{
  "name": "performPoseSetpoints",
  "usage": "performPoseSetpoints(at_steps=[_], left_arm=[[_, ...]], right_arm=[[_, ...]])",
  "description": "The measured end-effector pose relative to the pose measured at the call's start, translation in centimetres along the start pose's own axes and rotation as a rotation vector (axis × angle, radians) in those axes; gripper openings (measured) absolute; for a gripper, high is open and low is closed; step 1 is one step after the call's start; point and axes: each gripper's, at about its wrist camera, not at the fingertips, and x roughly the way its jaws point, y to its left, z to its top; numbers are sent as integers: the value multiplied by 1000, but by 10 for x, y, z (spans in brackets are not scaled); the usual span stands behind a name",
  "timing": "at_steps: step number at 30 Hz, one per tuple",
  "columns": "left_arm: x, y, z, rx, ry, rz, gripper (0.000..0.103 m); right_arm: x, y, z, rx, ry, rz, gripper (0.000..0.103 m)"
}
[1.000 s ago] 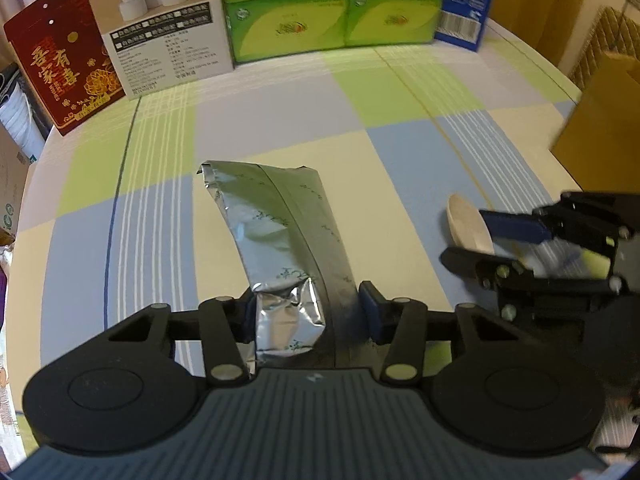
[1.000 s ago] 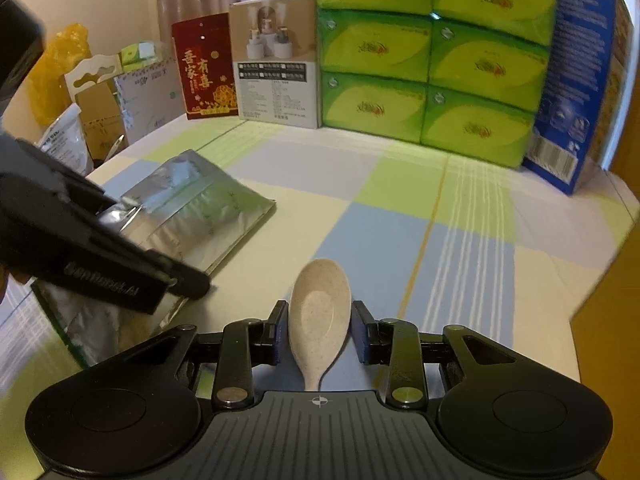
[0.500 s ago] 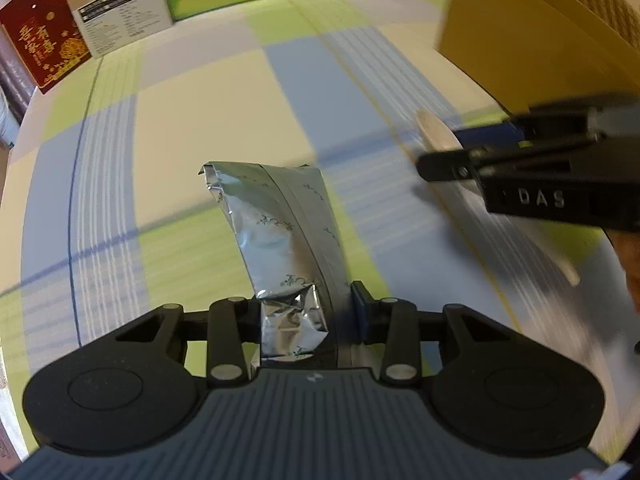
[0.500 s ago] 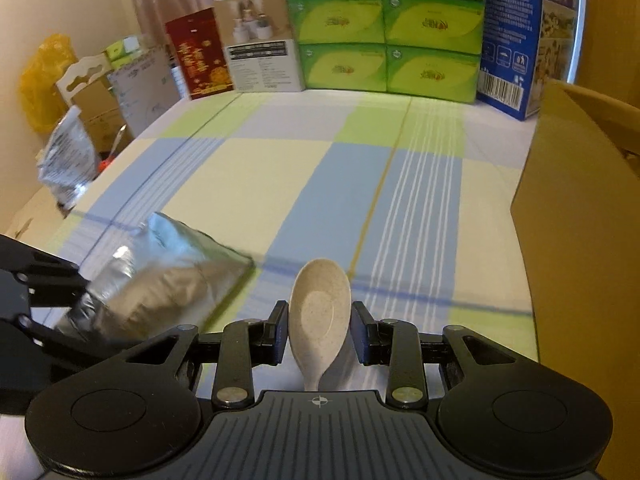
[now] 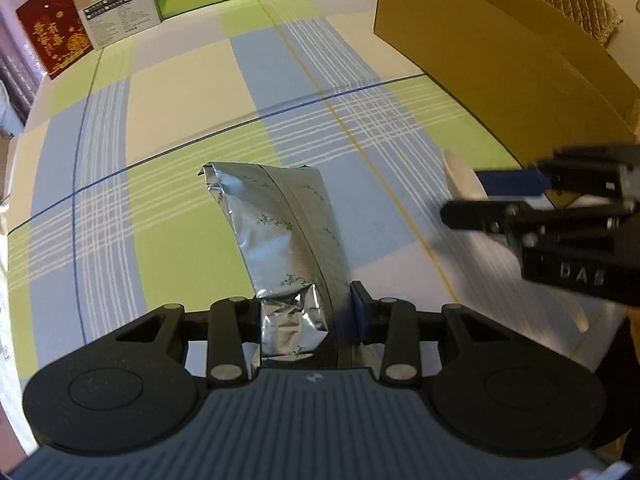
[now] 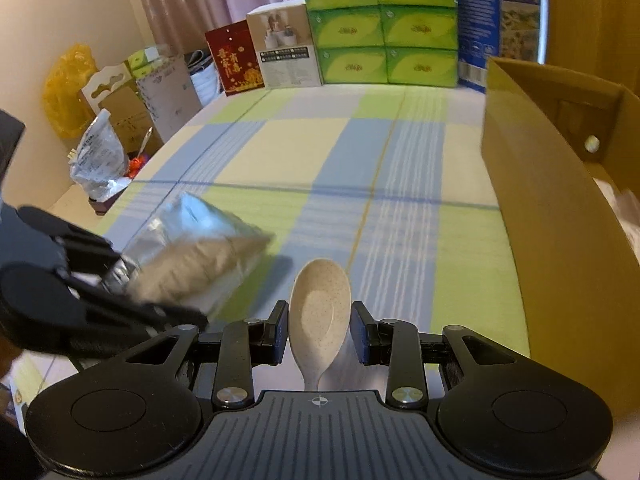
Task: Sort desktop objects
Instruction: 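Carry the foil bag and spoon over to the cardboard box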
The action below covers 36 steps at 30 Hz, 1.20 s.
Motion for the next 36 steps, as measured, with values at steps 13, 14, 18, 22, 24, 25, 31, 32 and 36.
performPoseSetpoints(at_steps=[13, 14, 18, 22, 24, 25, 31, 32, 36], left_arm=[[-49, -42, -29, -67, -62, -17, 33], [-52, -45, -30, -68, -67, -20, 33], [-64, -54, -34, -77, -86, -26, 33], [-72, -66, -35, -69, -98, -33, 33], [-74, -71, -37, -65, -101, -39, 33], [-75, -74, -37, -64, -102, -41, 33], [-80, -92, -38, -53, -113, -68, 33], [-80, -95, -38, -51, -116, -73, 33], [-84, -107, -36, -53, -127, -91, 33]], right_arm=[[-65, 4, -30, 51, -23, -45, 30], [-69, 5, -31, 53, -25, -47, 30], [-82, 6, -36, 58, -37, -55, 30], [-93, 6, -39, 60, -45, -61, 30], [-99, 5, -41, 61, -50, -66, 30], [-101, 5, -42, 62, -53, -69, 30], [-117, -2, -48, 69, -62, -82, 30], [-120, -3, -49, 68, -65, -87, 30], [-134, -11, -53, 74, -77, -107, 30]])
